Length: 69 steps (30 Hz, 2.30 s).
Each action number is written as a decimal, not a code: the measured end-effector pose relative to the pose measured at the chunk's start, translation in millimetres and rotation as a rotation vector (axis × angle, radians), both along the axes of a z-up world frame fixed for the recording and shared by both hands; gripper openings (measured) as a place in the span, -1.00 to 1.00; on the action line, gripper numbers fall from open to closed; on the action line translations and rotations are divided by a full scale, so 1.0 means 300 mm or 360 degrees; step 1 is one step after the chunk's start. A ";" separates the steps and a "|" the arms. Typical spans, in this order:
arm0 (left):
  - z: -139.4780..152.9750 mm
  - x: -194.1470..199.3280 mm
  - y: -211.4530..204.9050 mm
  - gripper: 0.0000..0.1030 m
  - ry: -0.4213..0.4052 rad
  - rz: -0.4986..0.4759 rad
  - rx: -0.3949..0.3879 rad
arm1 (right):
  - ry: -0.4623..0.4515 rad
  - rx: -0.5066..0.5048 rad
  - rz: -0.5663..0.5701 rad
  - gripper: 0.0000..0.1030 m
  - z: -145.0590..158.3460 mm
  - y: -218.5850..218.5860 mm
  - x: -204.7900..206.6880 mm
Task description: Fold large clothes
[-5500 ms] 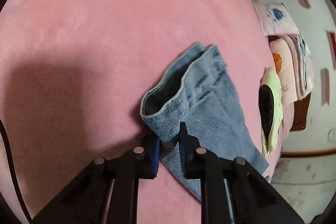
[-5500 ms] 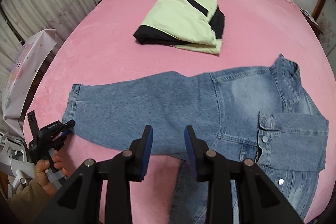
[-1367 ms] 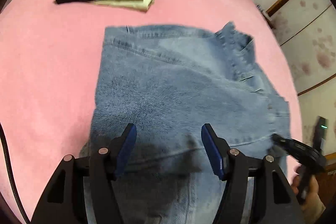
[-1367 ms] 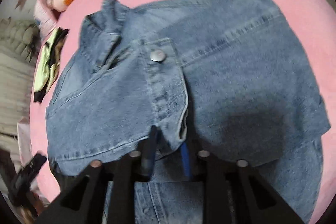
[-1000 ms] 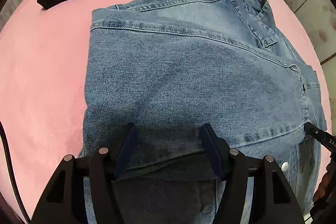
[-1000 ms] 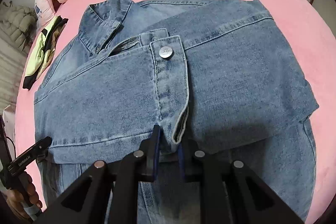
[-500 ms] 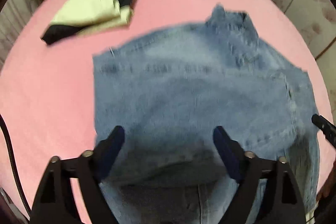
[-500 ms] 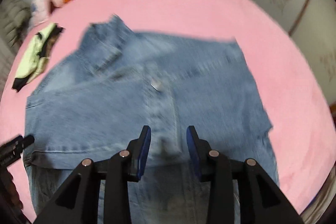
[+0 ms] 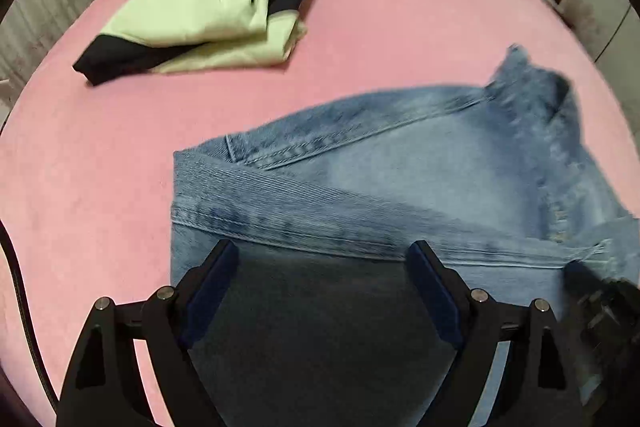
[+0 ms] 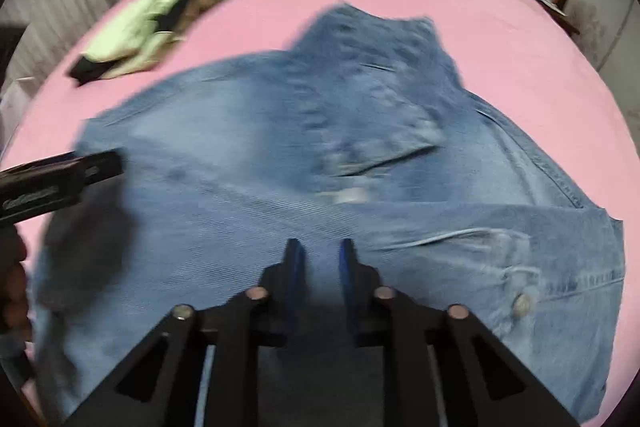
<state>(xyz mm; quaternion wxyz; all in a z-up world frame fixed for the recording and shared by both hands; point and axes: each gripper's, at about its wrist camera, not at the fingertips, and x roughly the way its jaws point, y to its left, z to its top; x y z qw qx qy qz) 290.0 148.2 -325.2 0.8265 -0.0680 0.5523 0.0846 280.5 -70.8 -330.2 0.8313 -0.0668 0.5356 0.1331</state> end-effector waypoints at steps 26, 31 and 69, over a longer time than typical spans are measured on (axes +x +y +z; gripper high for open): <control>0.030 -0.365 0.006 0.76 0.0017 0.0171 0.0114 | 0.0155 0.0148 -0.0145 -0.96 0.070 -0.395 -0.305; -0.003 -0.399 -0.012 0.76 -0.0019 0.0123 0.0219 | 0.0192 0.0159 -0.0233 -1.00 0.035 -0.511 -0.311; 0.633 -0.877 -0.043 0.86 -0.0328 -0.0065 -0.0189 | -0.0296 0.0461 -0.0470 -0.64 0.647 -0.615 -0.820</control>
